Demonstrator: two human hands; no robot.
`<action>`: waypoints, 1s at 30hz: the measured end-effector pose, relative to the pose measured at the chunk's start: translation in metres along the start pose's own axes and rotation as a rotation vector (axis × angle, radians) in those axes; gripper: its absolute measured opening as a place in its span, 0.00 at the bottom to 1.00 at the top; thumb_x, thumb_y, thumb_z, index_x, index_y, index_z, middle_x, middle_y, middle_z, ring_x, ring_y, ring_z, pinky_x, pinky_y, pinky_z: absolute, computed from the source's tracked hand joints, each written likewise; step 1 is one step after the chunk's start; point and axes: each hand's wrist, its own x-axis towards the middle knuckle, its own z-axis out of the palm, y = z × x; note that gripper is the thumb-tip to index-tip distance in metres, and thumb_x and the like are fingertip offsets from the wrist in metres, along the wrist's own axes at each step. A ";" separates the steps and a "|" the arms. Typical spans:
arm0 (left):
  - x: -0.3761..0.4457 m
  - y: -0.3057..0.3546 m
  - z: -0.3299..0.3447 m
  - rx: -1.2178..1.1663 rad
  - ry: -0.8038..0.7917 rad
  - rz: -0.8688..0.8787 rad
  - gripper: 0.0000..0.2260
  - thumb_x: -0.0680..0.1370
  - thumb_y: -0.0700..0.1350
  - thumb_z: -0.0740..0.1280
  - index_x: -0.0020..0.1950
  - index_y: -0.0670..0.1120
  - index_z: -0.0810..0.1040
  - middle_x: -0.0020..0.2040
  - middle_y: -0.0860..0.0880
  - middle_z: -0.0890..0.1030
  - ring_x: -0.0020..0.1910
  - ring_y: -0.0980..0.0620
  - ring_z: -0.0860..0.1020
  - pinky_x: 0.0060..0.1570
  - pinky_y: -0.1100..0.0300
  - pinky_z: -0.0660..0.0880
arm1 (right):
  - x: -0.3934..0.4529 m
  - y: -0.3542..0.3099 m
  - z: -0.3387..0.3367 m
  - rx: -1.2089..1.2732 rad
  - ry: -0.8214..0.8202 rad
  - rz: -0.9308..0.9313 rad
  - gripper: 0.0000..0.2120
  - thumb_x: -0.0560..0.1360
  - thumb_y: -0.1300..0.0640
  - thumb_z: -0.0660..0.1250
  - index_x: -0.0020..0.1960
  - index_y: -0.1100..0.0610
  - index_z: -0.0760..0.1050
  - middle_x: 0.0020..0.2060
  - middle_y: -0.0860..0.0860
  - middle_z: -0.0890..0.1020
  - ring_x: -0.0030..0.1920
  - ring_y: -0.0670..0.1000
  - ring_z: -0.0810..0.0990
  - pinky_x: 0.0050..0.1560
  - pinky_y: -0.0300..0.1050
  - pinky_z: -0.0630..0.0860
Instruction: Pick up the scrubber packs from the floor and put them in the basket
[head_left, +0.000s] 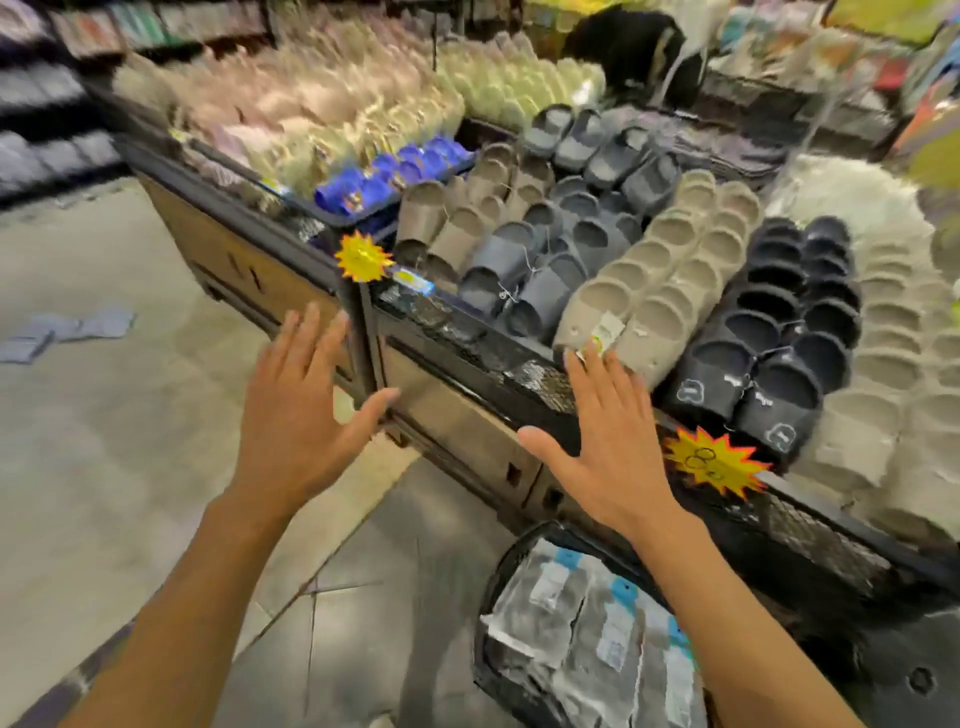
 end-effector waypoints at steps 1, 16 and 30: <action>-0.001 -0.018 -0.023 0.024 0.044 -0.039 0.40 0.77 0.69 0.58 0.81 0.44 0.64 0.81 0.38 0.64 0.80 0.37 0.61 0.76 0.37 0.61 | 0.014 -0.019 -0.004 0.012 0.002 -0.045 0.49 0.75 0.22 0.44 0.84 0.54 0.52 0.84 0.53 0.53 0.84 0.57 0.49 0.82 0.59 0.44; -0.056 -0.231 -0.204 0.194 0.280 -0.487 0.43 0.77 0.72 0.55 0.84 0.47 0.56 0.83 0.42 0.59 0.81 0.41 0.58 0.76 0.37 0.59 | 0.178 -0.319 0.058 0.197 -0.015 -0.538 0.50 0.74 0.21 0.43 0.84 0.55 0.54 0.83 0.54 0.55 0.84 0.56 0.49 0.82 0.57 0.43; 0.072 -0.442 -0.225 0.259 0.334 -0.652 0.43 0.75 0.72 0.59 0.83 0.47 0.58 0.83 0.43 0.61 0.82 0.43 0.57 0.79 0.47 0.56 | 0.405 -0.505 0.191 0.297 -0.083 -0.752 0.51 0.73 0.20 0.42 0.84 0.54 0.52 0.84 0.54 0.53 0.84 0.55 0.47 0.82 0.56 0.40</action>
